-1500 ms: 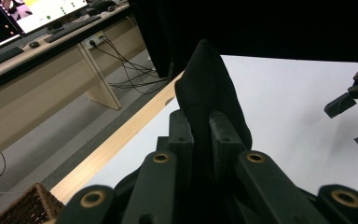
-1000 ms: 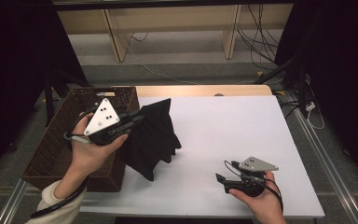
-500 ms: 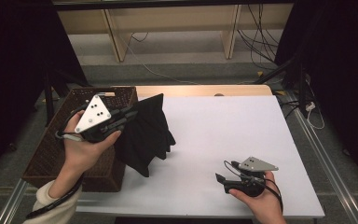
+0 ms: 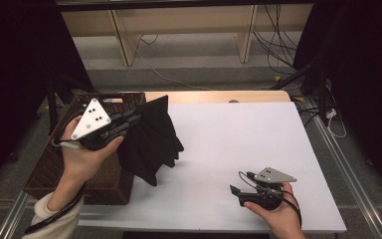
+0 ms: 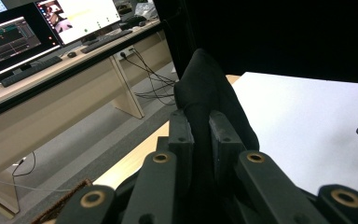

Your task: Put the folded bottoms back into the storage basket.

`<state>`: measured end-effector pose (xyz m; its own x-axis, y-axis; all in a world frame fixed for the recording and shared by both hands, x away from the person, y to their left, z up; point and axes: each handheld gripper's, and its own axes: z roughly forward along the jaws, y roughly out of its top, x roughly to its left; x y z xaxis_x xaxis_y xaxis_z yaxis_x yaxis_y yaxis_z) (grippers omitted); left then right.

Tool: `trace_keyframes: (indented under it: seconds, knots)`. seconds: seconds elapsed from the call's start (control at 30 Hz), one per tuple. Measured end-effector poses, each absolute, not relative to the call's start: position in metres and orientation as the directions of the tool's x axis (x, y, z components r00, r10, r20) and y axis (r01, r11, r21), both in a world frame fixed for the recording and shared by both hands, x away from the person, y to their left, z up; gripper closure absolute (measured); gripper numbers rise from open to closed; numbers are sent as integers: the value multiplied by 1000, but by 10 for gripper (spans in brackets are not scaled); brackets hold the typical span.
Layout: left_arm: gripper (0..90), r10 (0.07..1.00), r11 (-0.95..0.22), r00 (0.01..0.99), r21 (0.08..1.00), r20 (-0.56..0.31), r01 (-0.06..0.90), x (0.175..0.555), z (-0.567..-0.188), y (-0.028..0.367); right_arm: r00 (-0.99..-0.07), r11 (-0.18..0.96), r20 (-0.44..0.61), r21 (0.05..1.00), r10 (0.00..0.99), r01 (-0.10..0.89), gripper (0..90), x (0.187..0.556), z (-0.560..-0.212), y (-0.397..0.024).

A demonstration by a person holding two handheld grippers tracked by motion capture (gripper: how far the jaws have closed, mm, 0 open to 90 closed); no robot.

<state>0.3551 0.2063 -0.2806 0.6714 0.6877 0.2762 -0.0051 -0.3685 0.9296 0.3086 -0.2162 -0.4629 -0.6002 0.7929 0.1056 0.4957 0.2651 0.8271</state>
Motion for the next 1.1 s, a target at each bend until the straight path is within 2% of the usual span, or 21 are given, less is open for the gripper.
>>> trace_keyframes:
  seconds: [1.1]
  knots:
    - [812,733,-325,629,946,260,-12,354,-269,233,-595,267,97,828,798,493,242,310,-463,-216]
